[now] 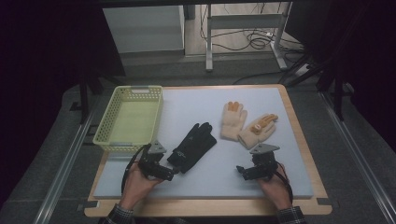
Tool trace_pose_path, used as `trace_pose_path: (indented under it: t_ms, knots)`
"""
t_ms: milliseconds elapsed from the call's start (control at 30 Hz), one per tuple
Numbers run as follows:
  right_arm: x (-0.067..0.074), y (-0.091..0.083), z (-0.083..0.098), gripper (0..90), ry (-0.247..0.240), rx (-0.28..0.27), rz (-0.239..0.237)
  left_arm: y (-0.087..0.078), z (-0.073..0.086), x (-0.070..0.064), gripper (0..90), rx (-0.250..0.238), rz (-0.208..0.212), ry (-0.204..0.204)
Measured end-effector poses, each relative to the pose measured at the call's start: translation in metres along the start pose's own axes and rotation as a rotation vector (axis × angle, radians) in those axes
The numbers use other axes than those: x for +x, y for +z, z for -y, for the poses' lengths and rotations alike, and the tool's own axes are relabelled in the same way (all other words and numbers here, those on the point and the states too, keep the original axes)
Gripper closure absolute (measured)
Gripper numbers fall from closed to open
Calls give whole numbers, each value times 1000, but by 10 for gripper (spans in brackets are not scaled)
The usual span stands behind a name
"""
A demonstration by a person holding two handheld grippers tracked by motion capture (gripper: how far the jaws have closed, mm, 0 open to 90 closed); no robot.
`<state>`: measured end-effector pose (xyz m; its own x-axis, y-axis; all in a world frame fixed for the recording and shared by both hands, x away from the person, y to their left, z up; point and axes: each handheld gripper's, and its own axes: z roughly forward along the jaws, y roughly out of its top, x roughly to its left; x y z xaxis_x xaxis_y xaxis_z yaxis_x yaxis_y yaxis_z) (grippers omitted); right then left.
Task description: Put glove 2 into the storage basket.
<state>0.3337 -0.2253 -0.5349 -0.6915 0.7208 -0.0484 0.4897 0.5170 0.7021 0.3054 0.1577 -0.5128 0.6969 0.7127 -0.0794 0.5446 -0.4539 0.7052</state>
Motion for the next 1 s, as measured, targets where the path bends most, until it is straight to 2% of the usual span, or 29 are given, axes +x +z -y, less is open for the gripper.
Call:
trace_pose_path:
  t_ms: [200,333,533,667,833,900,1000]
  knots:
    - [0,0,0,32,0,0,-1,13,-24,-3,0,18,8,12]
    - [0,0,0,32,-1,-1,0,29,-38,-2,0,50,15,22]
    - [0,0,0,32,-1,0,0,54,-53,4,0,88,9,12]
    - [0,0,0,32,-1,0,0,73,-60,8,0,122,16,-3]
    - [0,0,0,32,0,0,-1,88,-64,12,0,149,14,-22]
    - [0,0,0,32,-1,0,-1,92,-65,9,0,163,4,-16]
    - [0,0,0,32,-1,0,-1,93,-66,4,0,176,-15,17]
